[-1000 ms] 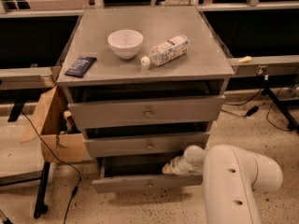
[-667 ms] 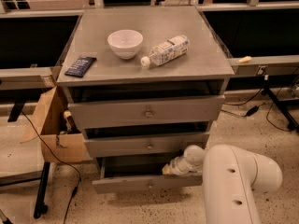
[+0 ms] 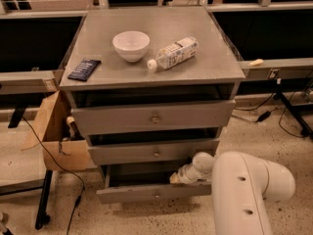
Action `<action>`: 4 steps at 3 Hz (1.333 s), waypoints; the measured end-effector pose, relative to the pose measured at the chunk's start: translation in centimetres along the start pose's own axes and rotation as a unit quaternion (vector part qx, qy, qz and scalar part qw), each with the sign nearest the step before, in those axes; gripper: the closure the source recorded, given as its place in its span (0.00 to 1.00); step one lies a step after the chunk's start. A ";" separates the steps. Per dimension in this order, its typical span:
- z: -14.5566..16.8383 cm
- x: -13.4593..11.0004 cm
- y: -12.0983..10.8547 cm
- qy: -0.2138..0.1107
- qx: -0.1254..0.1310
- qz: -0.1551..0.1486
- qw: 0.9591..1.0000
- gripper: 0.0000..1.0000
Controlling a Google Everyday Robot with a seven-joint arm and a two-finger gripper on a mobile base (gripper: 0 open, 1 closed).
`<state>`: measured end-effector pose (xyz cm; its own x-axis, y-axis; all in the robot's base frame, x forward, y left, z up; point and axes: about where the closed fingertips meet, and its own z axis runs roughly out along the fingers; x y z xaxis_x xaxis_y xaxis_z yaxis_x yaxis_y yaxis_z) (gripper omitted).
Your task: Open bottom drawer
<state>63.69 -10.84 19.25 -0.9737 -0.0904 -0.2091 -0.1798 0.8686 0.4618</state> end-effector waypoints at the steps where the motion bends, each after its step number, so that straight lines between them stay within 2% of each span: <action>1: -0.1 -0.3 0.1 0.000 0.000 0.000 1.000 1.00; 2: 0.0 0.3 0.0 0.003 -0.001 0.001 1.000 1.00; 4: -0.2 -0.2 0.1 0.003 -0.001 0.001 1.000 1.00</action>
Offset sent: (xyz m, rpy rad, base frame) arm -0.3294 -0.0604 -0.1214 0.0369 0.2532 0.0833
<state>63.85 -10.83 19.48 -0.9747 -0.0922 -0.2034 -0.1789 0.8677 0.4637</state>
